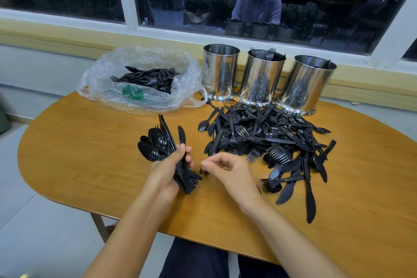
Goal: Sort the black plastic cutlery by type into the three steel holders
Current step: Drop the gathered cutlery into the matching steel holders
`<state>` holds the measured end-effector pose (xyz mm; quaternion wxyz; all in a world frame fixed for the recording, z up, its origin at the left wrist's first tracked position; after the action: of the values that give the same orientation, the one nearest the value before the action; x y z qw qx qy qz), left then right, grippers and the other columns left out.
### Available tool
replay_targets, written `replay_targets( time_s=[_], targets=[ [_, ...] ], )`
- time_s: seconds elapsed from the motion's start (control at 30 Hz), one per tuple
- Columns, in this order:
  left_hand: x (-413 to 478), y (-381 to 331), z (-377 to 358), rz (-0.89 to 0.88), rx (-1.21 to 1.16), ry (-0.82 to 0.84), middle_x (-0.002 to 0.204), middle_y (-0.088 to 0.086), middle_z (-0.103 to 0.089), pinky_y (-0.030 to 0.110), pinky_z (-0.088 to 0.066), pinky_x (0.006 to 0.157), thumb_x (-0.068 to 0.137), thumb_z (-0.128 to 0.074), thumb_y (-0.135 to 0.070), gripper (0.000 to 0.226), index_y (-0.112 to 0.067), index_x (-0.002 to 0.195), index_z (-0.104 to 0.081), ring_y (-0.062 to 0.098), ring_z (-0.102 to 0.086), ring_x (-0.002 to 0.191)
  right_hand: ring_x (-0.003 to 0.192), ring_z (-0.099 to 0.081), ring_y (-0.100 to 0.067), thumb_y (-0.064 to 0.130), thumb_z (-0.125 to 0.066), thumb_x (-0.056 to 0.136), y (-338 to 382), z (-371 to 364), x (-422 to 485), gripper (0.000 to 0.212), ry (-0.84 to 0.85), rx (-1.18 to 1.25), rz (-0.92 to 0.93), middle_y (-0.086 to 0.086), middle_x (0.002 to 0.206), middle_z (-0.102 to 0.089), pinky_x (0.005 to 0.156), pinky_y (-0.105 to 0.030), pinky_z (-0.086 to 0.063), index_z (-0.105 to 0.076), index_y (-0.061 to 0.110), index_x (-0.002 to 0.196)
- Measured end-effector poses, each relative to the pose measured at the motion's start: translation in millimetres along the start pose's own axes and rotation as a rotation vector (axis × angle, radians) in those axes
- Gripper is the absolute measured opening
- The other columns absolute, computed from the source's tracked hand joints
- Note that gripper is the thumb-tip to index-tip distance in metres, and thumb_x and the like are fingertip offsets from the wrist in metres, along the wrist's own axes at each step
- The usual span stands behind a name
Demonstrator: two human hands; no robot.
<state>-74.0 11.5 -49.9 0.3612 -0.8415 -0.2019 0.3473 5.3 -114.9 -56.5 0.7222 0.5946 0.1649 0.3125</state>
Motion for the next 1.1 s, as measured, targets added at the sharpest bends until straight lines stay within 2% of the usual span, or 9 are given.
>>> replay_targets(
  time_s=[0.13, 0.23, 0.37, 0.57, 0.67, 0.77, 0.9, 1.0, 1.1],
  targets=[
    [1, -3, 8, -0.02, 0.029, -0.015, 0.065, 0.002, -0.057, 0.026, -0.047, 0.056, 0.093, -0.063, -0.018, 0.02, -0.005, 0.078, -0.064, 0.008, -0.051, 0.044, 0.076, -0.06, 0.0, 0.017, -0.067, 0.09, 0, 19, 24, 0.008, -0.046, -0.3, 0.1, 0.012, 0.083, -0.07, 0.069, -0.011, -0.046, -0.074, 0.02, 0.089],
    [1, -3, 11, -0.032, 0.039, 0.011, 0.066, 0.0, -0.054, 0.025, -0.044, 0.055, 0.092, -0.062, -0.024, 0.017, -0.008, 0.085, -0.065, 0.008, -0.049, 0.049, 0.081, -0.056, -0.001, 0.014, -0.062, 0.093, 0, 31, 43, 0.018, 0.009, -0.594, 0.152, 0.01, 0.096, -0.066, 0.076, -0.01, -0.045, -0.072, 0.02, 0.106],
    [1, -4, 19, 0.022, 0.145, 0.05, 0.061, -0.001, -0.053, 0.029, -0.045, 0.064, 0.086, -0.065, -0.035, 0.025, -0.013, 0.075, -0.06, 0.013, -0.049, 0.057, 0.113, -0.047, -0.018, 0.013, -0.055, 0.097, 1, 29, 62, 0.028, 0.215, -0.849, 0.19, -0.001, 0.118, -0.06, 0.098, -0.035, -0.043, -0.066, 0.021, 0.122],
    [-4, -5, 21, 0.047, 0.12, 0.027, 0.079, 0.007, -0.069, 0.028, -0.058, 0.063, 0.088, -0.068, -0.023, 0.021, -0.003, 0.092, -0.068, 0.016, -0.066, 0.068, 0.104, -0.038, -0.02, 0.006, -0.059, 0.093, 8, 12, 72, 0.031, 0.386, -1.235, 0.341, -0.002, 0.116, -0.056, 0.071, -0.028, -0.032, -0.066, 0.018, 0.121],
    [-5, -5, 22, 0.037, 0.132, 0.005, 0.068, 0.005, -0.07, 0.033, -0.055, 0.07, 0.085, -0.071, -0.023, 0.02, -0.004, 0.082, -0.067, 0.017, -0.065, 0.065, 0.103, -0.039, -0.02, 0.008, -0.062, 0.091, 10, 8, 76, 0.026, 0.41, -1.312, 0.416, -0.001, 0.11, -0.058, 0.07, -0.027, -0.027, -0.068, 0.015, 0.115],
    [-5, -5, 23, 0.046, 0.117, 0.015, 0.067, 0.003, -0.067, 0.032, -0.054, 0.069, 0.084, -0.072, -0.024, 0.019, -0.005, 0.083, -0.067, 0.014, -0.063, 0.06, 0.103, -0.042, -0.02, 0.015, -0.065, 0.089, 13, 10, 83, 0.016, 0.373, -1.282, 0.5, 0.001, 0.103, -0.061, 0.075, -0.027, -0.029, -0.069, 0.015, 0.105],
    [-6, -5, 22, 0.058, 0.058, 0.054, 0.071, 0.004, -0.067, 0.033, -0.053, 0.071, 0.086, -0.07, -0.022, 0.016, -0.006, 0.085, -0.067, 0.014, -0.064, 0.062, 0.088, -0.05, -0.019, 0.025, -0.059, 0.095, 28, 16, 83, 0.012, 0.01, -1.066, 0.521, 0.003, 0.092, -0.058, 0.07, -0.029, -0.034, -0.06, 0.017, 0.103],
    [-6, -2, 17, 0.046, -0.001, 0.076, 0.073, 0.005, -0.068, 0.034, -0.052, 0.075, 0.088, -0.067, -0.02, 0.013, -0.007, 0.085, -0.068, 0.016, -0.065, 0.067, 0.065, -0.054, -0.011, 0.027, -0.049, 0.101, 35, 18, 74, 0.011, -0.168, -0.824, 0.404, 0.011, 0.081, -0.059, 0.058, -0.032, -0.041, -0.053, 0.019, 0.107],
    [-6, 3, 9, 0.03, -0.033, 0.088, 0.072, 0.005, -0.07, 0.034, -0.052, 0.074, 0.089, -0.066, -0.021, 0.015, -0.007, 0.084, -0.068, 0.017, -0.066, 0.071, 0.066, -0.054, -0.001, 0.011, -0.046, 0.101, 40, 20, 60, 0.025, -0.104, -0.354, 0.143, 0.006, 0.094, -0.059, 0.064, -0.018, -0.044, -0.057, 0.02, 0.121]
  ],
)
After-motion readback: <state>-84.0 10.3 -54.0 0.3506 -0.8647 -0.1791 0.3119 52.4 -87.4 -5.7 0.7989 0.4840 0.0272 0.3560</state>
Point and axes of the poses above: each hand's wrist, its own x-axis towards the middle knuckle, its own z-axis out of the back of the hand, y = z × x, the point moved 1 cm from there along x, towards the middle knuckle
